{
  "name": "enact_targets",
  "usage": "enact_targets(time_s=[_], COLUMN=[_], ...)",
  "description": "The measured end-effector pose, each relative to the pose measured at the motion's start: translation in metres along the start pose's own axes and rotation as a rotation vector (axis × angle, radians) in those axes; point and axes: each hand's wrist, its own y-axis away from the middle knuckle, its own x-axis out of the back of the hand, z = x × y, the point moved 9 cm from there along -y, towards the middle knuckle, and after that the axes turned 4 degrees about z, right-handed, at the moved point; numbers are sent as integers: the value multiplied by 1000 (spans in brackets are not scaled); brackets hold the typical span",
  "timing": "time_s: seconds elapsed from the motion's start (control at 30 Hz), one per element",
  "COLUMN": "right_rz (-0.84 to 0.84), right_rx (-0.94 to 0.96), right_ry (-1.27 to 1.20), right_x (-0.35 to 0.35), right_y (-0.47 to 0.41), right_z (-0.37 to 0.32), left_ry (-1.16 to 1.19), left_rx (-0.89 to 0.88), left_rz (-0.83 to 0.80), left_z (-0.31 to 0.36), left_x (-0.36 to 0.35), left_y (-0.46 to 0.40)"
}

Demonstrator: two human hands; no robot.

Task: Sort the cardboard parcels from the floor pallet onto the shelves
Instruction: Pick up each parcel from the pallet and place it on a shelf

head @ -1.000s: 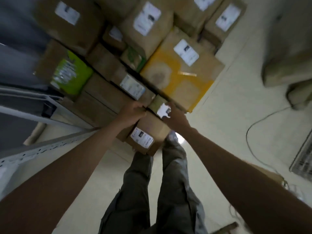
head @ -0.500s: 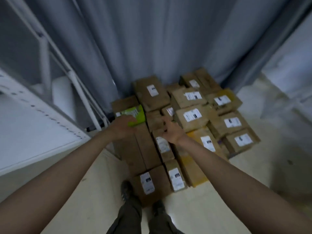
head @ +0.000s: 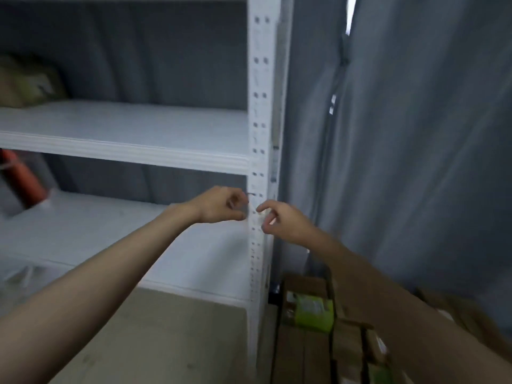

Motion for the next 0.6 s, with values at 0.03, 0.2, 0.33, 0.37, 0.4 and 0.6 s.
enact_targets(time_s=[0.03, 0.2, 0.33, 0.37, 0.4, 0.6], right_rz=[-17, -108, -82, -72, -67, -46], right_rx=[40, 202, 287, 299, 310, 343], right_ry=[-14, -33, -26, -27, -30, -98], right_x=[-10, -68, -107, -116, -126, -187], right_y=[-11, -55, -90, -98, -105, -143], right_z=[-26, -148, -233, -252, -269, -353], left_ry=[-33, -145, -186, -186, -188, -220], left_rx=[6, 107, 204, 226, 249, 345], left_rz=[20, 85, 161, 179, 191, 220], left_z=[-14, -107, -190, -209, -228, -323], left_x=[19, 107, 174, 189, 202, 260], left_y=[10, 70, 125, 138, 152, 218])
